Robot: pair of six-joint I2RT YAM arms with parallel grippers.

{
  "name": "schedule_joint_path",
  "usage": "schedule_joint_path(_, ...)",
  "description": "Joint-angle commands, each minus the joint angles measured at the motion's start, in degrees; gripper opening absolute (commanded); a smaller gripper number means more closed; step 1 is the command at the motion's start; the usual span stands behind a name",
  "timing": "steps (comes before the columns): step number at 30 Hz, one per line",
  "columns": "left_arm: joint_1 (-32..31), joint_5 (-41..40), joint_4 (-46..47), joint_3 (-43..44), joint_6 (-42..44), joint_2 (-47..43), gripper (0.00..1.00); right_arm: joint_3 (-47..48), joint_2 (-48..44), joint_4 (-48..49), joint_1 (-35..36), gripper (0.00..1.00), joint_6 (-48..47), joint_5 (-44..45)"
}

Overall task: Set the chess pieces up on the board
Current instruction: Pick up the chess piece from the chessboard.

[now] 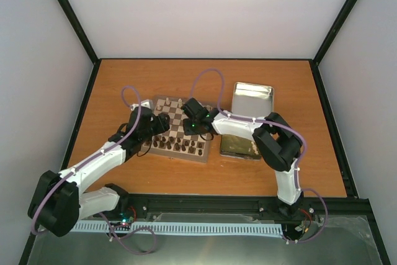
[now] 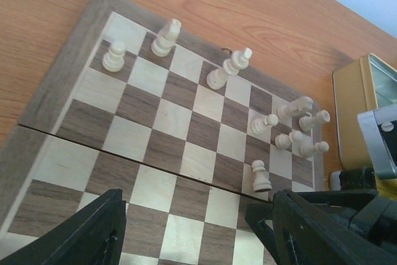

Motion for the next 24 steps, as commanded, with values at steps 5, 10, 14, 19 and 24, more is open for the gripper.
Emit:
schedule_joint_path(5,2.7,0.2,-1.3,0.8,-0.3,-2.9,0.67,7.4,6.1,-6.2,1.2,0.42,-0.3,9.3)
schedule_joint_path(10,3.3,0.6,-1.3,0.7,0.1,-3.0,0.68,9.3,8.3,-9.5,1.9,0.37,-0.2,13.6)
schedule_joint_path(14,3.5,0.8,-1.2,0.8,0.3,-3.2,0.68,9.4,9.1,-9.7,2.0,0.33,-1.4,15.3)
schedule_joint_path(19,3.7,1.1,-1.3,0.6,0.5,-3.4,0.68,9.6,9.0,-10.5,2.1,0.22,-2.4,16.0)
schedule_joint_path(24,3.7,1.9,-1.1,0.3,0.3,-3.9,0.69,8.8,7.7,-11.0,2.7,0.21,-4.3,16.9)
